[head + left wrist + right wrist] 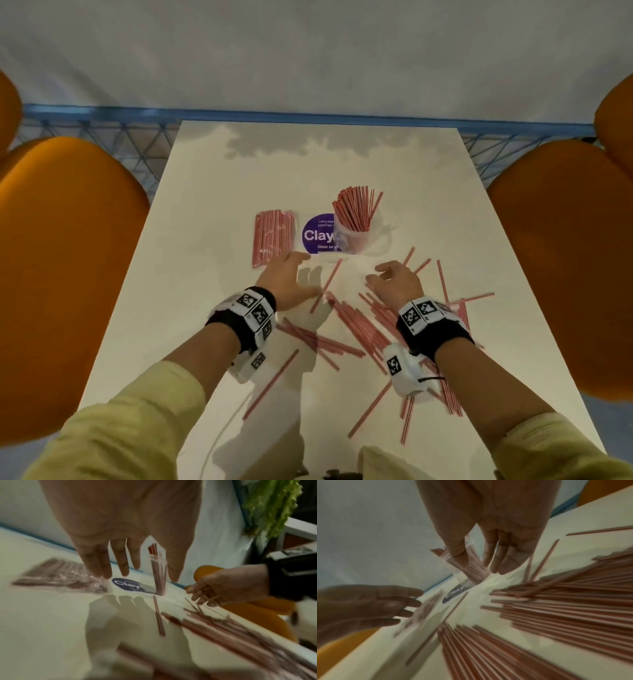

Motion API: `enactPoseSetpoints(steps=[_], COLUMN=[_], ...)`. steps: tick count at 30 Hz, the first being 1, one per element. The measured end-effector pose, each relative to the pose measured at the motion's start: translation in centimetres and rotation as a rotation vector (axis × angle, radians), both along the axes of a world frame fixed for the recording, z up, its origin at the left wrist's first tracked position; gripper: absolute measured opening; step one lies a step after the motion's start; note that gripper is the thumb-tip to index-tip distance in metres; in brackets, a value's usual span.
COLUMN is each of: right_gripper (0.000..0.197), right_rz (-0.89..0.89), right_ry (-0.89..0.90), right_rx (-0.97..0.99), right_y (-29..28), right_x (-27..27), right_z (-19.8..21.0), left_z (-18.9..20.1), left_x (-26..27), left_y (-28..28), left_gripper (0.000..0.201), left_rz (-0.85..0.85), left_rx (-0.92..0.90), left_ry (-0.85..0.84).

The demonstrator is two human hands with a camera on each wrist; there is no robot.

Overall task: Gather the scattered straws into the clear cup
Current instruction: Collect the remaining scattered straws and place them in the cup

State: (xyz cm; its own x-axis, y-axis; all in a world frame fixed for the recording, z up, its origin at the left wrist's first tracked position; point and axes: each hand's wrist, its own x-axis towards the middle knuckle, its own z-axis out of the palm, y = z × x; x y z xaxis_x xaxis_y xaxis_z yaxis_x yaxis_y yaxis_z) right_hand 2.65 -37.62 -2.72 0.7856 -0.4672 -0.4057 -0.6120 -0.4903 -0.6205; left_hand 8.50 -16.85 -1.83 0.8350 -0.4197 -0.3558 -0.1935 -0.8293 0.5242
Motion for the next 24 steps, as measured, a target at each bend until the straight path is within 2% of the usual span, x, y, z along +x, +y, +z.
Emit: enactPoseSetpoints(steps=[5, 7, 9, 12, 15, 17, 20, 24], right_gripper=[0.077, 0.089, 0.094, 0.083, 0.065, 0.058, 0.057, 0.066], right_rz=[0.242, 0.307, 0.343, 0.351, 0.35, 0.369, 0.38, 0.319], right_ry=[0.241, 0.337, 0.384, 0.353, 0.251, 0.194, 0.114, 0.142], right_rx=[-0.35, -0.399, -0.402, -0.392, -0.391, -0.383, -0.342, -0.485], right_y=[0.8, 0.9, 1.3, 2.1, 2.9, 3.4, 3.8, 2.9], right_x=[-3.4, -4.1, -4.7, -5.6, -6.4, -6.8, -7.3, -8.0], right_z=[0.0, 0.2, 0.0, -0.4, -0.9, -1.3, -1.5, -0.8], left_z=[-0.7, -1.1, -1.5, -2.0, -2.4, -2.6, -2.9, -3.4], left_x=[-4.4, -5.6, -6.5, -7.4, -8.0, -8.4, -9.0, -9.7], left_y=[3.1, 4.0, 4.5, 4.9, 5.0, 4.9, 4.5, 4.8], left_gripper=[0.1, 0.102, 0.095, 0.075, 0.044, 0.032, 0.027, 0.024], left_rz=[-0.239, -0.296, -0.333, -0.328, -0.222, -0.146, -0.074, 0.02], left_rx=[0.222, 0.263, 0.266, 0.224, 0.132, 0.094, 0.057, 0.022], left_ry=[0.063, 0.062, 0.036, -0.018, -0.044, -0.044, -0.054, -0.086])
